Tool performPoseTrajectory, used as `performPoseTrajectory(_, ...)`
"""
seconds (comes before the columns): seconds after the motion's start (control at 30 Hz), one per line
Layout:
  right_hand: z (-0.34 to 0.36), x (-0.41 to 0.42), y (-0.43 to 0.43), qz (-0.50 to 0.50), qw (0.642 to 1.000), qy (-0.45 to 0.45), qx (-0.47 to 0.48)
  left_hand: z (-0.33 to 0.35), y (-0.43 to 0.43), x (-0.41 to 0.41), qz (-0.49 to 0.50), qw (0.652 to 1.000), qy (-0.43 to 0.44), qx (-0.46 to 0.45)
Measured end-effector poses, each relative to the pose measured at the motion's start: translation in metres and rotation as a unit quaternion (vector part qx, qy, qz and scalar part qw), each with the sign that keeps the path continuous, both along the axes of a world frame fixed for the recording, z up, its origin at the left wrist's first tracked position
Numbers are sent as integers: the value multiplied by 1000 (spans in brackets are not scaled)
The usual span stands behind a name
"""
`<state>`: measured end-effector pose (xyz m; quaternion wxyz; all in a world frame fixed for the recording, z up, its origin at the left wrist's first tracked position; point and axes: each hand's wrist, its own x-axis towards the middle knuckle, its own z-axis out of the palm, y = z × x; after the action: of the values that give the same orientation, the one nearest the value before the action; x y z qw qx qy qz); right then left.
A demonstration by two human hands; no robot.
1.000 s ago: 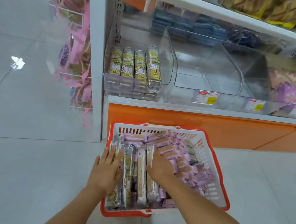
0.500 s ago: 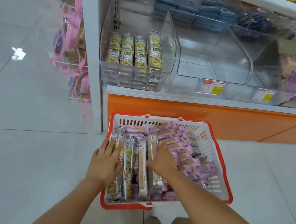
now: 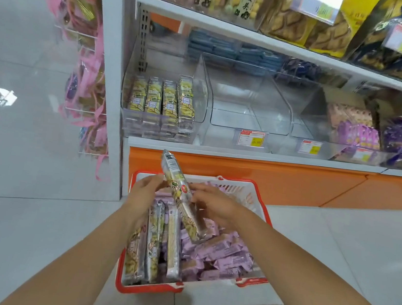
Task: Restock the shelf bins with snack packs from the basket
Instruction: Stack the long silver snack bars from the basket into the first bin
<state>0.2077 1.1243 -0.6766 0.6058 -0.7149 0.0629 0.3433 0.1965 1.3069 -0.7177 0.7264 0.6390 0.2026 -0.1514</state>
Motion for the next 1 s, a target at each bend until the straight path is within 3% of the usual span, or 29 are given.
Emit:
performPoseTrajectory(0.17,15,-5,0,44,997,26,52,26,0,0,6,996,-38,-77)
performPoseTrajectory(0.27,21,-6,3,13,998,11,59,37,-3,0,53,994,-53,-78)
performPoseTrajectory(0.37,33,-10,6,4,995,-94,-26,39,4,3,115,991,-57,-28)
performPoseTrajectory(0.47,44,-16,8,56,967,-218,-118,39,10,4,137,988,-68,25)
performPoseTrajectory(0.63,57,-22,21,135,918,-312,-205,60,4,9,163,982,-86,48)
performPoseTrajectory(0.77,71,-14,24,108,893,-375,-225,77,7,18,169,975,-128,62)
performPoseTrajectory(0.83,83,-4,26,72,893,-389,-216,86,13,23,153,969,-157,114)
performPoseTrajectory(0.9,97,11,29,30,895,-399,-199,90,21,29,125,939,-223,228)
performPoseTrajectory(1.0,117,42,40,-20,885,-419,-201,90,39,39,75,843,-337,414)
